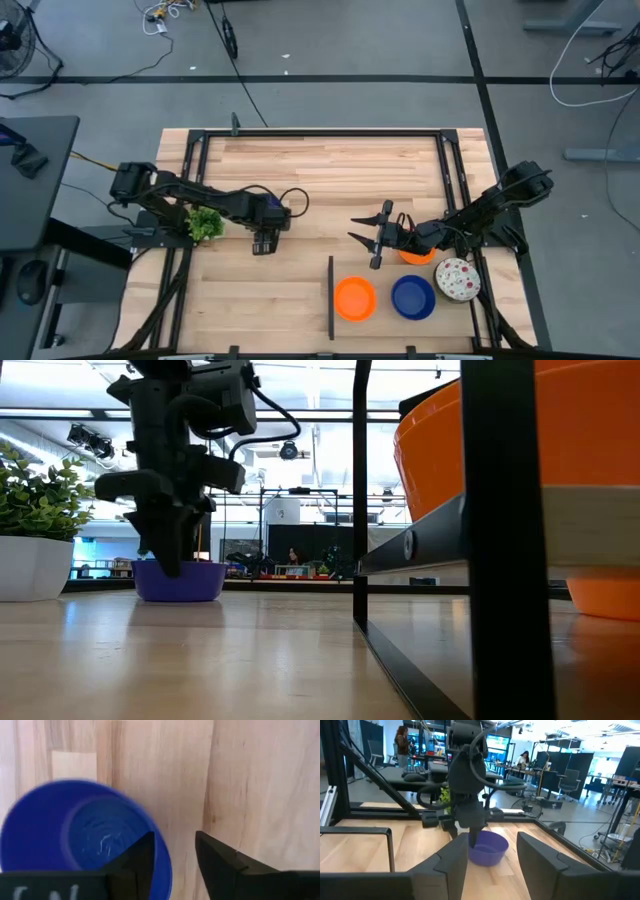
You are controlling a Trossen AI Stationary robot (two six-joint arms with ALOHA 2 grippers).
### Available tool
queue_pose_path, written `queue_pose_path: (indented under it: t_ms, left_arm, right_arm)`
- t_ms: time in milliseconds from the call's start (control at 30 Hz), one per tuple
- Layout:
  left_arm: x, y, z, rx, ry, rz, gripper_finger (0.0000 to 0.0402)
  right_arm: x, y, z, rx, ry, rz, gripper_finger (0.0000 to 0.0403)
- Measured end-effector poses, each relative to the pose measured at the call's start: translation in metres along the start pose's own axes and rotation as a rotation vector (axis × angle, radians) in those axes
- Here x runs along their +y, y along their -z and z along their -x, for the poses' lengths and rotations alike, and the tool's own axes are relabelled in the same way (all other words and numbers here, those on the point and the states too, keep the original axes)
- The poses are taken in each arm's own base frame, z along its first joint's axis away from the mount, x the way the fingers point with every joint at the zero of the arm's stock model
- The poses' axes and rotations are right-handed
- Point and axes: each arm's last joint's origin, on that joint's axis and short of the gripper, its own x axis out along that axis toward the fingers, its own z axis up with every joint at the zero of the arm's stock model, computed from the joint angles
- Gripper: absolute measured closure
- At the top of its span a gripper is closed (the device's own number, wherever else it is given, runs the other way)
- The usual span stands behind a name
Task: Pick & Place Mini bowls
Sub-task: Stack the blue bowl on the blue bowl on the shelf
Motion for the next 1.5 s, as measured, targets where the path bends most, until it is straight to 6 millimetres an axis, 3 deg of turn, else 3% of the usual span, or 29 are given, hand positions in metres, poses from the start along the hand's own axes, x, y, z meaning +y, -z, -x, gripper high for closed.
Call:
queue_pose_path:
  t_ms: [333,500,667,833,1000,1233,1367,1500]
  left_arm:
    - [-0.001,-0.001,0.000,-0.016,-0.004,-0.040,0.0389]
    - [-0.001,-0.011,0.011,-0.053,-0.007,-0.090,0.0390]
    - [-0.001,-0.038,0.041,-0.162,0.018,-0.183,0.0395]
    - [0.001,-0.065,0.078,-0.305,0.078,-0.315,0.0393]
    - [0.008,-0.082,0.105,-0.417,0.086,-0.389,0.0395]
    - [0.014,-0.086,0.108,-0.451,0.100,-0.413,0.0396]
    - [0.013,-0.089,0.106,-0.464,0.099,-0.414,0.0392]
    - [0.012,-0.090,0.107,-0.474,0.100,-0.415,0.0393]
  right_arm:
    - [-0.001,0.001,0.000,0.011,0.017,0.006,0.0235]
    - [-0.005,0.001,-0.003,0.013,0.023,-0.086,0.0250]
    - [-0.017,-0.009,-0.008,0.025,-0.136,-0.104,0.0263]
    - [-0.034,-0.034,-0.020,0.154,-0.280,-0.080,0.0265]
    - [-0.045,-0.071,-0.041,0.331,-0.400,0.041,0.0247]
    - [-0.049,-0.109,-0.073,0.455,-0.480,0.320,0.0203]
    - [-0.054,-0.109,-0.092,0.531,-0.532,0.428,0.0190]
    - [-0.063,-0.105,-0.106,0.552,-0.636,0.398,0.0190]
